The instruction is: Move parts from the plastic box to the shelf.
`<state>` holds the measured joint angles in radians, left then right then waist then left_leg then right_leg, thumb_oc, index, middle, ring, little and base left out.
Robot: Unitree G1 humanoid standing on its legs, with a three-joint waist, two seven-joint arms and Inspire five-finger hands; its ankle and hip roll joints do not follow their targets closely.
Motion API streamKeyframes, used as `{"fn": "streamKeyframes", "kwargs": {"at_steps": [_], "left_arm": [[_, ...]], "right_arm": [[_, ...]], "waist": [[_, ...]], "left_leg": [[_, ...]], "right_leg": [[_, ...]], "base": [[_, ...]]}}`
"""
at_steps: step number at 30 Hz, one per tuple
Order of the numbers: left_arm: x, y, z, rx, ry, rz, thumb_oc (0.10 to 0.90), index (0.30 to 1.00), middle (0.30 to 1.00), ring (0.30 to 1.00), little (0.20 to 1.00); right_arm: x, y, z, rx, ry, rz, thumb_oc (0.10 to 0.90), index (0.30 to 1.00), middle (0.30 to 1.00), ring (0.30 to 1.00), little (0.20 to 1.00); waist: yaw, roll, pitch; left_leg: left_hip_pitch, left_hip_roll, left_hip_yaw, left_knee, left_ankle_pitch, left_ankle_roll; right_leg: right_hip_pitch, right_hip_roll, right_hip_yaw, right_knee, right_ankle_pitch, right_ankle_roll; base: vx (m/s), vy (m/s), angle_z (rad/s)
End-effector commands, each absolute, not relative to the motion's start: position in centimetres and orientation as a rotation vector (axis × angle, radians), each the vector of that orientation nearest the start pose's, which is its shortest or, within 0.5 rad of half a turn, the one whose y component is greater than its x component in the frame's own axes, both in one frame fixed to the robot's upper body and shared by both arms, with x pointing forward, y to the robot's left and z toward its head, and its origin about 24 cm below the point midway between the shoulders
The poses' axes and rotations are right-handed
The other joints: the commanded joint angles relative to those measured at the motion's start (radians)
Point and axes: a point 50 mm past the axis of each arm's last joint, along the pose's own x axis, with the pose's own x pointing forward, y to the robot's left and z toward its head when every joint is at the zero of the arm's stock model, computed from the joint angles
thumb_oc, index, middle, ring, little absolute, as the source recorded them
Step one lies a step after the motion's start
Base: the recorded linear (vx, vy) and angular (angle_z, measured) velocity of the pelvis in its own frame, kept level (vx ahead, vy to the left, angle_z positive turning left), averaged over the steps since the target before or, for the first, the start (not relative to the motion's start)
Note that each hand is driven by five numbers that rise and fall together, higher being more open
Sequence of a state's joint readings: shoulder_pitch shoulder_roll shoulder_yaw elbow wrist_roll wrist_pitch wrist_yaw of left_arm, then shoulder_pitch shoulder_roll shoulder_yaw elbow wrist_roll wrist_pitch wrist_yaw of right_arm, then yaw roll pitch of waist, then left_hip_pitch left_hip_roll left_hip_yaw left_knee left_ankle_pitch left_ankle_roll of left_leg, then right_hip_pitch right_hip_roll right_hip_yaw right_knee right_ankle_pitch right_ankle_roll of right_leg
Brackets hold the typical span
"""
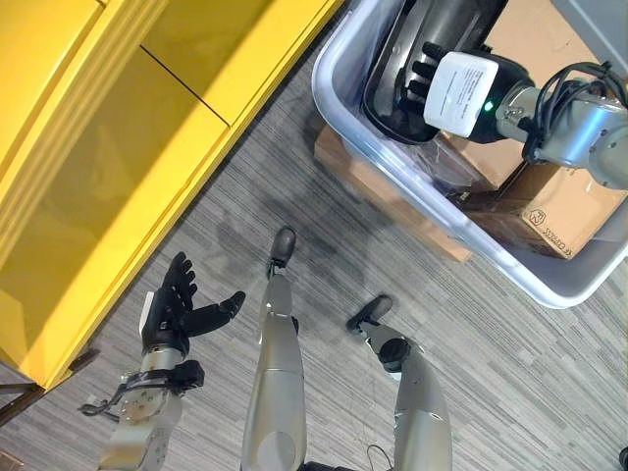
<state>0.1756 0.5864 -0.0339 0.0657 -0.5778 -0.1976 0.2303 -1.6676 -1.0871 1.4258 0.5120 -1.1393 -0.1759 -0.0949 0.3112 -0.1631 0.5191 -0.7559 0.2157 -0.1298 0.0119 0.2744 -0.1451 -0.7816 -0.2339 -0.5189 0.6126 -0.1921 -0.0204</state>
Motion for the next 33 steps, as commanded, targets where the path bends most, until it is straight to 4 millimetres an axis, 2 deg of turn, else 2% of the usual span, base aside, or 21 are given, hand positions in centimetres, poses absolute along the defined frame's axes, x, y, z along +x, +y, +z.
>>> {"fn": "streamKeyframes", "kwargs": {"at_steps": [1, 8, 10, 19, 29, 32, 33], "left_arm": [[21.1, 29.6, 7.7, 0.091, -0.111, 0.309, 0.9, 1.0, 1.0, 1.0, 1.0], [20.8, 30.0, 8.0, 0.104, -0.125, 0.318, 0.9, 1.0, 1.0, 1.0, 1.0], [20.6, 30.4, 8.1, 0.097, -0.128, 0.337, 0.9, 1.0, 1.0, 1.0, 1.0], [20.4, 30.3, 8.3, 0.103, -0.136, 0.337, 0.9, 1.0, 1.0, 1.0, 1.0], [20.5, 30.2, 8.5, 0.09, -0.154, 0.343, 0.9, 1.0, 1.0, 1.0, 1.0], [20.6, 30.0, 8.6, 0.079, -0.165, 0.341, 0.9, 1.0, 1.0, 1.0, 1.0], [20.7, 29.8, 8.8, 0.073, -0.175, 0.336, 0.9, 1.0, 1.0, 1.0, 1.0]], "right_arm": [[35.1, -20.4, 38.9, -2.881, -0.631, -0.327, 0.9, 1.0, 1.0, 1.0, 1.0], [34.8, -20.8, 40.3, -2.873, -0.636, -0.427, 0.9, 1.0, 1.0, 1.0, 1.0], [34.5, -21.1, 41.2, -2.856, -0.632, -0.491, 0.9, 1.0, 1.0, 1.0, 1.0], [34.3, -21.6, 42.7, -2.822, -0.621, -0.597, 0.9, 1.0, 1.0, 1.0, 1.0], [34.0, -22.6, 43.6, -2.778, -0.594, -0.679, 0.9, 1.0, 1.0, 1.0, 1.0], [34.0, -22.5, 43.9, -2.764, -0.605, -0.694, 0.9, 1.0, 1.0, 1.0, 1.0], [33.9, -22.6, 44.1, -2.753, -0.61, -0.714, 0.9, 1.0, 1.0, 1.0, 1.0]], "waist": [[0.049, -0.085, 0.001], [0.046, -0.097, 0.001], [0.044, -0.104, 0.001], [0.046, -0.1, 0.001], [0.048, -0.084, 0.001], [0.049, -0.073, 0.001], [0.05, -0.061, 0.001]], "left_leg": [[0.176, 0.037, 0.048, -0.099, -0.03, -0.042], [0.167, 0.032, 0.047, -0.099, -0.034, -0.038], [0.162, 0.027, 0.047, -0.099, -0.037, -0.036], [0.134, 0.016, 0.035, -0.099, -0.041, -0.03], [0.085, -0.004, 0.022, -0.085, -0.046, -0.015], [0.059, -0.015, 0.017, -0.061, -0.057, -0.008], [0.038, -0.024, 0.012, -0.042, -0.065, -0.002]], "right_leg": [[0.161, 0.019, 0.105, -0.232, 0.104, 0.163], [0.151, 0.017, 0.107, -0.229, 0.105, 0.167], [0.142, 0.016, 0.109, -0.228, 0.105, 0.167], [0.116, 0.009, 0.105, -0.215, 0.101, 0.17], [0.058, -0.006, 0.106, -0.168, 0.081, 0.169], [0.035, -0.017, 0.108, -0.147, 0.075, 0.169], [0.017, -0.024, 0.11, -0.128, 0.069, 0.169]], "base": [[0.03, 0.027, 0.02], [0.0, 0.0, 0.0], [0.04, 0.026, 0.02], [0.02, 0.007, 0.03], [0.02, 0.006, 0.04], [0.01, 0.013, 0.06], [0.01, 0.013, 0.08]]}}
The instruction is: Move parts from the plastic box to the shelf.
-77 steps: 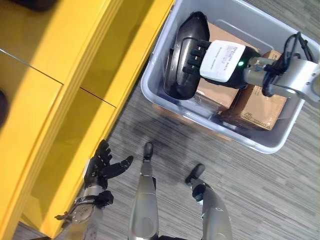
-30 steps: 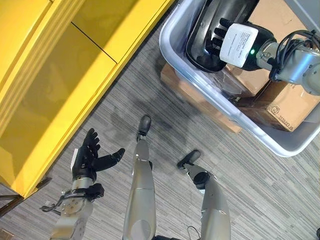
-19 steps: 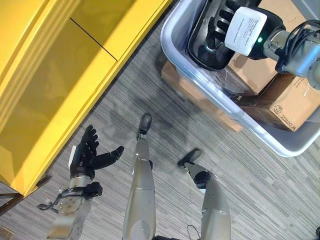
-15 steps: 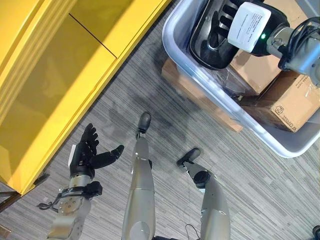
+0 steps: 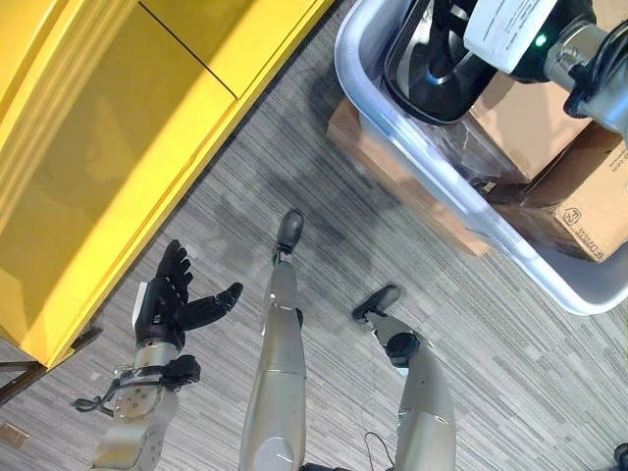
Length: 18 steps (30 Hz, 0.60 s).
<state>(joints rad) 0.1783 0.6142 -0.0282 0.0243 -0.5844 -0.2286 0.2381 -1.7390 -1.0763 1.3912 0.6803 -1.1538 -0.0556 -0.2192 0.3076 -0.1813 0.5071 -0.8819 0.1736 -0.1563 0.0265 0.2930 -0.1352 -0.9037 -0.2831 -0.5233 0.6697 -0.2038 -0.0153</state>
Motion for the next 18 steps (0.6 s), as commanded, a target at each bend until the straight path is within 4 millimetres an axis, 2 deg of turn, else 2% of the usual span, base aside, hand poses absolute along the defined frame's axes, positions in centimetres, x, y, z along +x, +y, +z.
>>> {"fn": "streamKeyframes", "kwargs": {"at_steps": [1, 3, 13, 18], "left_arm": [[20.7, 29.8, 8.8, 0.073, -0.176, 0.336, 0.9, 1.0, 1.0, 1.0, 1.0], [20.7, 29.7, 8.8, 0.057, -0.184, 0.336, 0.9, 1.0, 1.0, 1.0, 1.0], [20.8, 29.1, 9.0, 0.033, -0.202, 0.322, 0.9, 1.0, 1.0, 1.0, 1.0], [21.0, 28.7, 9.0, 0.008, -0.214, 0.318, 0.9, 1.0, 1.0, 1.0, 1.0]], "right_arm": [[33.9, -22.6, 44.1, -2.753, -0.61, -0.715, 0.9, 1.0, 1.0, 1.0, 1.0], [33.9, -22.8, 44.3, -2.744, -0.607, -0.736, 0.9, 1.0, 1.0, 1.0, 1.0], [34.0, -23.8, 44.2, -2.712, -0.569, -0.751, 0.9, 1.0, 1.0, 1.0, 1.0], [34.3, -24.1, 43.7, -2.7, -0.548, -0.738, 0.9, 1.0, 1.0, 1.0, 1.0]], "waist": [[0.053, -0.043, 0.013], [0.054, -0.026, 0.013], [0.055, 0.01, 0.013], [0.057, 0.04, 0.013]], "left_leg": [[0.162, 0.017, 0.038, -0.054, -0.085, -0.012], [0.128, 0.005, 0.031, -0.025, -0.098, -0.003], [0.063, -0.024, 0.016, 0.018, -0.117, 0.015], [0.021, -0.044, 0.005, 0.052, -0.129, 0.024]], "right_leg": [[0.137, 0.023, 0.115, -0.183, 0.079, 0.164], [0.105, 0.007, 0.12, -0.15, 0.07, 0.165], [0.034, -0.024, 0.131, -0.083, 0.055, 0.169], [-0.004, -0.039, 0.139, -0.048, 0.043, 0.168]], "base": [[0.02, 0.027, 0.06], [0.01, 0.031, 0.1], [0.01, 0.017, 0.05], [0.0, 0.002, 0.01]]}}
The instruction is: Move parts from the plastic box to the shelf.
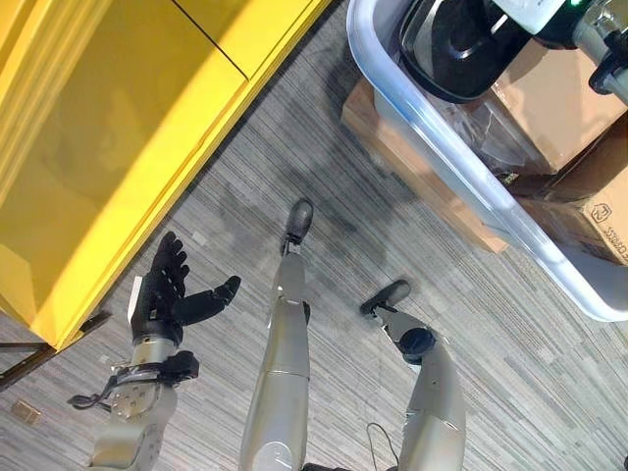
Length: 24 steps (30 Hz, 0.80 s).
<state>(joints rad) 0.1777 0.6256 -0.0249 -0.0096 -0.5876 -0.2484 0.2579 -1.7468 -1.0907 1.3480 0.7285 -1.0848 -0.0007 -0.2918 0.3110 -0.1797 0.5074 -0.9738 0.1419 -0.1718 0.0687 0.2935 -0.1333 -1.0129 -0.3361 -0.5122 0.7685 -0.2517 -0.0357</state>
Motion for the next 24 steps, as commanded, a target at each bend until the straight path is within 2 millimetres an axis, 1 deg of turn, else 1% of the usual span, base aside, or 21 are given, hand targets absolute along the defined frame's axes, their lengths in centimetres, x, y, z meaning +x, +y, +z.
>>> {"fn": "streamKeyframes", "kwargs": {"at_steps": [1, 2, 3, 4, 5, 8, 9, 10, 12, 13, 16, 24], "left_arm": [[21.0, 28.6, 9.1, 0.008, -0.219, 0.314, 0.9, 1.0, 1.0, 1.0, 1.0], [21.0, 28.6, 9.1, 0.007, -0.218, 0.313, 0.9, 1.0, 1.0, 1.0, 1.0], [21.0, 28.6, 9.1, 0.007, -0.219, 0.313, 0.9, 1.0, 1.0, 1.0, 1.0], [20.9, 28.5, 8.9, -0.019, -0.216, 0.319, 0.9, 1.0, 1.0, 1.0, 1.0], [20.9, 28.5, 8.9, -0.019, -0.216, 0.318, 0.9, 1.0, 1.0, 1.0, 1.0], [21.0, 28.1, 8.8, -0.049, -0.219, 0.311, 0.9, 1.0, 1.0, 1.0, 1.0], [21.0, 27.9, 8.9, -0.053, -0.224, 0.306, 0.9, 1.0, 1.0, 1.0, 1.0], [21.1, 27.9, 8.9, -0.053, -0.225, 0.304, 0.9, 1.0, 1.0, 1.0, 1.0], [21.2, 27.7, 8.8, -0.062, -0.227, 0.301, 0.9, 1.0, 1.0, 1.0, 1.0], [21.3, 27.4, 8.7, -0.077, -0.229, 0.299, 0.9, 1.0, 1.0, 1.0, 1.0], [21.4, 27.2, 8.6, -0.088, -0.225, 0.294, 0.9, 1.0, 1.0, 1.0, 1.0], [21.6, 26.9, 8.3, -0.08, -0.207, 0.273, 0.9, 1.0, 1.0, 1.0, 1.0]], "right_arm": [[34.3, -24.1, 43.7, -2.7, -0.552, -0.736, 0.9, 1.0, 1.0, 1.0, 1.0], [34.4, -24.0, 43.6, -2.695, -0.552, -0.732, 0.9, 1.0, 1.0, 1.0, 1.0], [34.4, -24.0, 43.6, -2.695, -0.552, -0.733, 0.9, 1.0, 1.0, 1.0, 1.0], [34.6, -24.7, 43.3, -2.685, -0.509, -0.736, 0.9, 1.0, 1.0, 1.0, 1.0], [34.6, -24.7, 43.3, -2.685, -0.509, -0.736, 0.9, 1.0, 1.0, 1.0, 1.0], [34.8, -24.6, 43.0, -2.681, -0.513, -0.725, 0.9, 1.0, 1.0, 1.0, 1.0], [34.9, -24.6, 43.0, -2.675, -0.509, -0.726, 0.624, 0.613, 0.613, 0.613, 0.613], [35.0, -24.5, 42.9, -2.674, -0.51, -0.718, 0.4, 0.3, 0.3, 0.3, 0.3], [35.2, -24.4, 42.7, -2.659, -0.506, -0.7, 0.4, 0.3, 0.3, 0.3, 0.3], [35.4, -24.6, 42.6, -2.639, -0.496, -0.698, 0.4, 0.3, 0.3, 0.3, 0.3], [35.5, -24.4, 42.3, -2.643, -0.505, -0.68, 0.4, 0.3, 0.3, 0.3, 0.3], [35.6, -24.0, 41.9, -2.645, -0.531, -0.652, 0.4, 0.3, 0.3, 0.3, 0.3]], "waist": [[0.055, 0.041, 0.013], [0.057, 0.049, 0.013], [0.056, 0.049, 0.013], [0.06, 0.064, 0.013], [0.06, 0.064, 0.013], [0.06, 0.078, 0.013], [0.06, 0.086, 0.013], [0.06, 0.09, 0.013], [0.058, 0.102, 0.013], [0.057, 0.117, 0.013], [0.051, 0.125, 0.013], [0.046, 0.121, 0.013]], "left_leg": [[0.106, -0.016, 0.017, 0.015, -0.131, 0.023], [0.101, -0.019, 0.016, 0.018, -0.131, 0.025], [0.1, -0.02, 0.016, 0.019, -0.132, 0.025], [0.088, -0.025, 0.012, 0.024, -0.133, 0.031], [0.088, -0.025, 0.012, 0.025, -0.133, 0.031], [0.074, -0.028, 0.01, 0.031, -0.134, 0.034], [0.07, -0.03, 0.009, 0.033, -0.133, 0.034], [0.067, -0.032, 0.008, 0.035, -0.133, 0.034], [0.063, -0.035, 0.009, 0.038, -0.134, 0.035], [0.057, -0.04, 0.008, 0.041, -0.134, 0.036], [0.051, -0.043, 0.008, 0.045, -0.135, 0.037], [0.063, -0.046, 0.008, 0.052, -0.137, 0.038]], "right_leg": [[0.1, 0.013, 0.13, -0.142, 0.089, 0.188], [0.095, 0.011, 0.13, -0.137, 0.089, 0.189], [0.094, 0.01, 0.13, -0.136, 0.088, 0.189], [0.08, 0.006, 0.133, -0.127, 0.09, 0.189], [0.079, 0.006, 0.133, -0.127, 0.09, 0.189], [0.064, 0.001, 0.136, -0.118, 0.089, 0.19], [0.06, -0.002, 0.136, -0.114, 0.088, 0.191], [0.058, -0.003, 0.138, -0.111, 0.087, 0.191], [0.052, -0.006, 0.14, -0.102, 0.085, 0.191], [0.042, -0.01, 0.141, -0.096, 0.083, 0.191], [0.031, -0.013, 0.143, -0.086, 0.08, 0.189], [0.049, -0.013, 0.141, -0.087, 0.084, 0.188]], "base": [[-0.01, 0.01, 0.08], [-0.01, 0.015, 0.06], [-0.02, 0.032, 0.03], [0.0, 0.0, 0.0], [-0.02, 0.03, 0.04], [0.0, 0.007, 0.02], [0.0, 0.0, 0.0], [0.0, 0.0, 0.0], [-0.02, 0.025, 0.05], [-0.02, 0.035, 0.06], [-0.01, 0.023, 0.03], [0.0, 0.0, 0.0]]}}
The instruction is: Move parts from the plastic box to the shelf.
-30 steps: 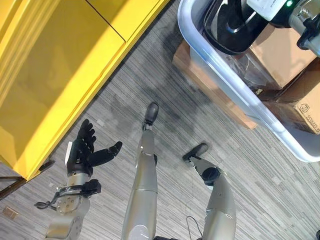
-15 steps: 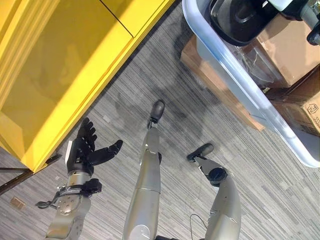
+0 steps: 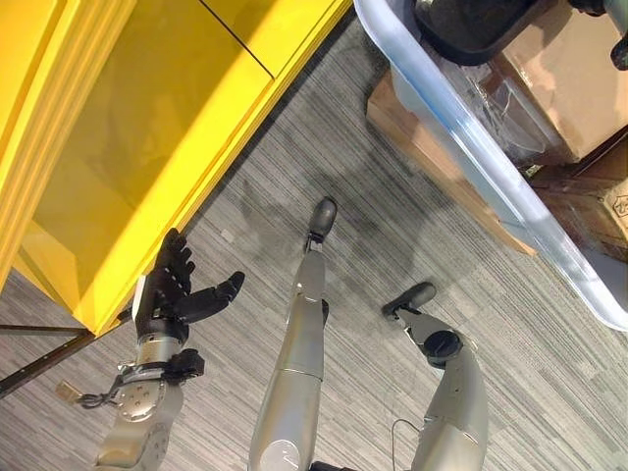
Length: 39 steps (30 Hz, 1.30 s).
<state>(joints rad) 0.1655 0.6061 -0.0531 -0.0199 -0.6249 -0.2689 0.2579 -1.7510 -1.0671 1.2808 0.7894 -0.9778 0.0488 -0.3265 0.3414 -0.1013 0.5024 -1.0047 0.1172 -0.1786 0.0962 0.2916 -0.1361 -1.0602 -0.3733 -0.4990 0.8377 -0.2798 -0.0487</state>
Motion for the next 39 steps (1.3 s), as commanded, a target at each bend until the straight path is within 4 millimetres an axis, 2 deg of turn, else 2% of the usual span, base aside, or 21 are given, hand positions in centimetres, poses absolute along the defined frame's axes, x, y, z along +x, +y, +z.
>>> {"fn": "streamKeyframes", "kwargs": {"at_steps": [1, 9, 10, 14, 19, 24, 28, 31, 39], "left_arm": [[21.6, 26.9, 8.2, -0.078, -0.201, 0.272, 0.9, 1.0, 1.0, 1.0, 1.0], [22.0, 26.7, 7.5, -0.068, -0.16, 0.25, 0.9, 1.0, 1.0, 1.0, 1.0], [22.0, 26.7, 7.4, -0.067, -0.149, 0.243, 0.9, 1.0, 1.0, 1.0, 1.0], [22.2, 26.4, 6.7, -0.075, -0.12, 0.231, 0.9, 1.0, 1.0, 1.0, 1.0], [22.4, 25.9, 6.6, -0.079, -0.112, 0.21, 0.9, 1.0, 1.0, 1.0, 1.0], [22.7, 25.0, 6.2, -0.098, -0.1, 0.181, 0.9, 1.0, 1.0, 1.0, 1.0], [22.8, 24.9, 6.1, -0.096, -0.091, 0.175, 0.9, 1.0, 1.0, 1.0, 1.0], [22.9, 24.6, 5.9, -0.098, -0.083, 0.162, 0.9, 1.0, 1.0, 1.0, 1.0], [23.3, 24.1, 5.9, -0.085, -0.088, 0.148, 0.9, 1.0, 1.0, 1.0, 1.0]], "right_arm": [[35.7, -23.8, 41.9, -2.643, -0.537, -0.646, 0.4, 0.3, 0.3, 0.3, 0.3], [35.8, -21.5, 41.2, -2.639, -0.664, -0.554, 0.4, 0.3, 0.3, 0.3, 0.3], [35.6, -20.7, 41.0, -2.629, -0.718, -0.525, 0.4, 0.3, 0.3, 0.3, 0.3], [35.5, -19.8, 40.3, -2.603, -0.775, -0.452, 0.4, 0.3, 0.3, 0.3, 0.3], [35.4, -20.0, 39.4, -2.575, -0.774, -0.392, 0.4, 0.3, 0.3, 0.3, 0.3], [35.3, -20.3, 38.1, -2.52, -0.76, -0.32, 0.4, 0.3, 0.3, 0.3, 0.3], [35.3, -20.8, 37.3, -2.482, -0.743, -0.291, 0.4, 0.3, 0.3, 0.3, 0.3], [34.8, -21.5, 36.4, -2.407, -0.744, -0.273, 0.4, 0.3, 0.3, 0.3, 0.3], [33.9, -22.1, 35.6, -2.292, -0.761, -0.264, 0.4, 0.3, 0.3, 0.3, 0.3]], "waist": [[0.015, 0.042, 0.018], [0.012, 0.038, 0.018], [0.01, 0.032, 0.018], [0.006, 0.034, 0.018], [0.0, 0.04, 0.018], [-0.02, 0.055, 0.009], [-0.027, 0.047, -0.015], [-0.047, 0.032, -0.059], [-0.079, 0.014, -0.126]], "left_leg": [[0.097, -0.022, 0.016, 0.025, -0.135, 0.041], [0.176, -0.018, 0.023, 0.023, -0.136, 0.037], [0.204, -0.018, 0.027, 0.02, -0.137, 0.035], [0.28, -0.011, 0.031, 0.009, -0.14, 0.033], [0.352, -0.008, 0.037, 0.0, -0.14, 0.032], [0.466, 0.003, 0.046, -0.03, -0.137, 0.027], [0.529, 0.011, 0.052, -0.062, -0.133, 0.022], [0.608, 0.018, 0.064, -0.099, -0.131, 0.018], [0.703, 0.018, 0.078, -0.136, -0.138, 0.015]], "right_leg": [[0.101, 0.024, 0.128, -0.157, 0.113, 0.201], [0.2, 0.036, 0.112, -0.198, 0.128, 0.197], [0.235, 0.041, 0.109, -0.219, 0.134, 0.197], [0.329, 0.053, 0.096, -0.269, 0.149, 0.197], [0.415, 0.061, 0.087, -0.307, 0.161, 0.196], [0.548, 0.079, 0.081, -0.382, 0.178, 0.198], [0.622, 0.092, 0.071, -0.437, 0.197, 0.203], [0.711, 0.097, 0.065, -0.494, 0.217, 0.213], [0.826, 0.091, 0.051, -0.569, 0.239, 0.227]], "base": [[0.0, 0.0, 0.0], [-0.03, 0.003, 0.01], [0.0, 0.0, 0.0], [-0.03, 0.006, -0.02], [-0.01, 0.0, -0.01], [-0.01, 0.014, -0.03], [0.01, 0.016, -0.08], [0.02, 0.05, -0.08], [0.02, 0.03, -0.01]]}}
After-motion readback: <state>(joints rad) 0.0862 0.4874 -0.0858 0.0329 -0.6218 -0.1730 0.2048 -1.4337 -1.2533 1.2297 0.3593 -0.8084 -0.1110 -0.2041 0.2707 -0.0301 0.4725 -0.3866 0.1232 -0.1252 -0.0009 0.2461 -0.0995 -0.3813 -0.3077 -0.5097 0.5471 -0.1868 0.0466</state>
